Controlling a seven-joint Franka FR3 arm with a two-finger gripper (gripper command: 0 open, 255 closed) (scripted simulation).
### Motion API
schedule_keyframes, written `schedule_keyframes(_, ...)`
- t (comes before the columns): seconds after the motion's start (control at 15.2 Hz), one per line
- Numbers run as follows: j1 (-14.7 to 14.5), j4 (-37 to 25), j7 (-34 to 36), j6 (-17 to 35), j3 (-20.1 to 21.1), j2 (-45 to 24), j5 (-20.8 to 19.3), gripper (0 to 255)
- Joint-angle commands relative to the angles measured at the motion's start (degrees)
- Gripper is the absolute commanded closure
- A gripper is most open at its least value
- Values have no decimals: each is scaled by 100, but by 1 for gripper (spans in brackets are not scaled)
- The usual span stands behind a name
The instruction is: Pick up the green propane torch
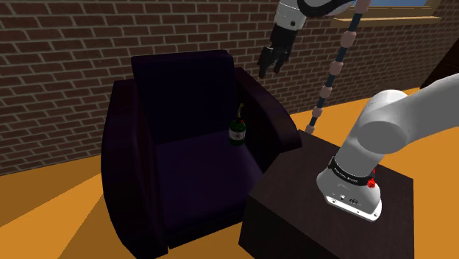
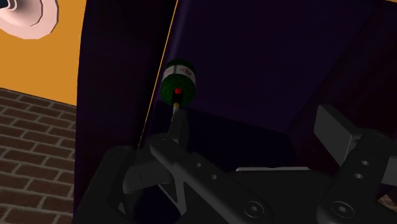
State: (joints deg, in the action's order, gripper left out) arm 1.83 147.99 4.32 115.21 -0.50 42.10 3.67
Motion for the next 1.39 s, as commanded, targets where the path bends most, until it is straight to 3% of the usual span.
schedule_keyframes(0.0, 60, 218, 36, 527, 6, -223, -33, 0)
schedule_keyframes(0.46, 267, 691, 241, 2407, 60, -1400, -149, 0)
schedule_keyframes(0.86, 501, 686, 510, 4000, 112, -2804, -343, 0)
schedule_keyframes(1.12, 710, 469, 851, 4953, 148, -3848, -668, 0)
schedule_keyframes(1.32, 818, 196, 1327, 5568, 68, -4644, -1178, 0)
